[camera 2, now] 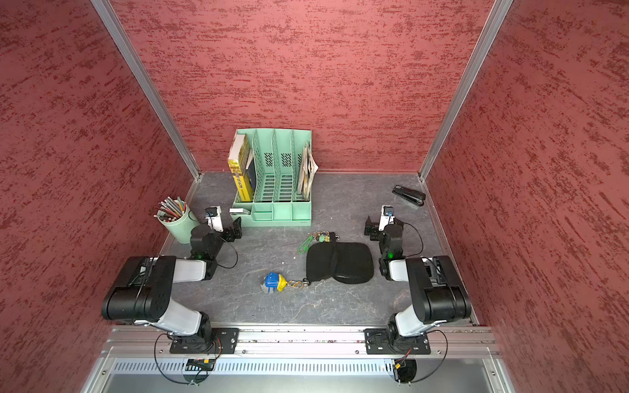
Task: Remove the decoration from the bag
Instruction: Pick up the bag from the center of the board.
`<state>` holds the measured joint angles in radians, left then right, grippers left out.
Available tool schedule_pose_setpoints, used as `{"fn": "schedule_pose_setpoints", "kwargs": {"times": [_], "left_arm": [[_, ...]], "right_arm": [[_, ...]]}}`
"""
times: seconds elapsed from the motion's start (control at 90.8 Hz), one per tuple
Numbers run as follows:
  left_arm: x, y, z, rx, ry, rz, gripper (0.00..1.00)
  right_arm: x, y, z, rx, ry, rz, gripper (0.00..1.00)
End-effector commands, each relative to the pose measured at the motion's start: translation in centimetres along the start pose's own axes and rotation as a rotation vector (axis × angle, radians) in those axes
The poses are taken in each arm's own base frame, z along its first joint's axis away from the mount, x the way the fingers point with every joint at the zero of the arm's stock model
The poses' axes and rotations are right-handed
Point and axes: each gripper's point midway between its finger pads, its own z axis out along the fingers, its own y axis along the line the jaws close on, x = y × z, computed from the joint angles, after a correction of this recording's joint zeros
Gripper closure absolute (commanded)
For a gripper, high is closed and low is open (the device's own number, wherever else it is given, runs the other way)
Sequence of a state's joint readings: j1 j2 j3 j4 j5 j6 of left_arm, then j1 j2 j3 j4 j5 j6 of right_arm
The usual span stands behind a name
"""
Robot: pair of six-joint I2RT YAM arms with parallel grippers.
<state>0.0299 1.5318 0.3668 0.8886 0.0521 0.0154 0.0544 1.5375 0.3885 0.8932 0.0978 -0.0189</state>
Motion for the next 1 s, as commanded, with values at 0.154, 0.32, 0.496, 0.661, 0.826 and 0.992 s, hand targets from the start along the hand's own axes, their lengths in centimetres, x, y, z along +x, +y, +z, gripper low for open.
{"fn": "schedule_pose_setpoints", "kwargs": {"times": [0.154,0.32,0.496,0.661,0.826,0.992], "left_arm": [[-0.6,0.0,0.2,0.007,-0.011,-0.001,0.00],[-0.6,0.1,0.2,0.007,-0.012,-0.002,0.00],[-0.6,-0.1,0.1,0.016,-0.014,0.002,0.00],[-3.9,0.2,-1.6,-0.056,-0.008,-0.020,0.00],[-6.7,2.6,-4.7,-0.227,0.015,-0.305,0.00],[-9.4,0.0,-7.2,-0.018,0.005,-0.595,0.00]], "right_arm": [[0.0,0.0,0.0,-0.008,-0.009,-0.005,0.02],[0.0,0.0,-0.1,-0.007,-0.009,-0.005,0.01],[-0.2,0.0,-0.1,-0.007,-0.016,-0.004,0.02],[-3.9,-0.5,-1.5,0.022,-0.014,0.006,0.02],[-9.4,-1.9,-3.7,0.112,0.107,0.208,0.02],[-11.2,3.1,-6.3,-0.133,0.320,0.422,0.02]]}}
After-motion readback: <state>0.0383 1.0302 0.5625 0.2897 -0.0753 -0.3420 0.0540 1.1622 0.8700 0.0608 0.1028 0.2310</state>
